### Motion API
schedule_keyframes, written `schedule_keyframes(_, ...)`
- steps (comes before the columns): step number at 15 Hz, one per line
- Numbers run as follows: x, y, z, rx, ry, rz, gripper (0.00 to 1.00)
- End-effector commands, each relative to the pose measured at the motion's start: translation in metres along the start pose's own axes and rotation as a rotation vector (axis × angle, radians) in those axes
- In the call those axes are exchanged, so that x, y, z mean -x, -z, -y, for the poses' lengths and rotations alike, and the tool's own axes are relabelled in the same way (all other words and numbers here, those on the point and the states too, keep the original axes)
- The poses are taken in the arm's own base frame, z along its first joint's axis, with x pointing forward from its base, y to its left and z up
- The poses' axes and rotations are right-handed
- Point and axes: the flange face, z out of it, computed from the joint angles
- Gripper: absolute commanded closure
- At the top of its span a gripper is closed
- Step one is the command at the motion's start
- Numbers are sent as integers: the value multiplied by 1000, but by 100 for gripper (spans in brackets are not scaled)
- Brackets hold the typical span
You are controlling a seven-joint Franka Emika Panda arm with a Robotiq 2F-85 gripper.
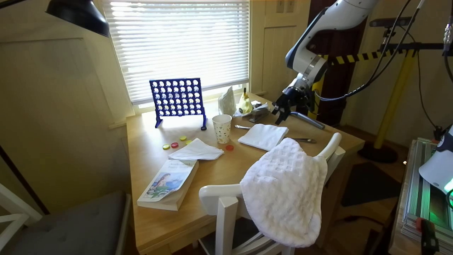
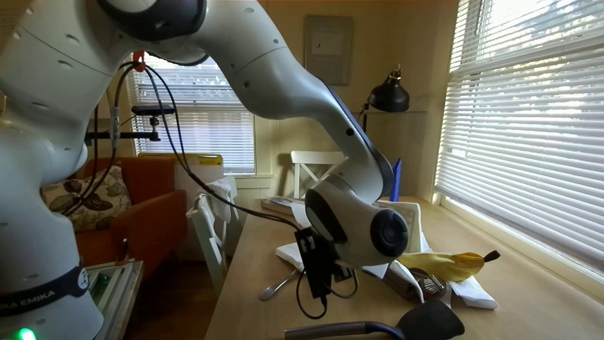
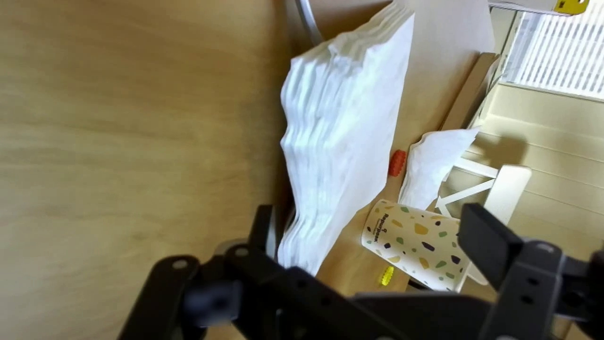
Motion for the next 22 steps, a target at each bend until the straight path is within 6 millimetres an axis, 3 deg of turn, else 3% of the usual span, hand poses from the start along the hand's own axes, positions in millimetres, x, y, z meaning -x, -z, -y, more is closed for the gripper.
schedule_keyframes(1, -13, -7, -2, 20, -60, 8, 0)
schedule_keyframes(10, -21, -31, -8, 32, -142, 116, 0)
schedule_keyframes(18, -34, -51, 0, 41, -33, 192, 0)
schedule_keyframes(19, -36, -53, 2, 30, -25, 197, 11)
schedule_keyframes(20, -37, -56, 3, 26, -24, 202, 28)
schedule_keyframes(22, -38, -60, 4, 18, -19, 215, 41)
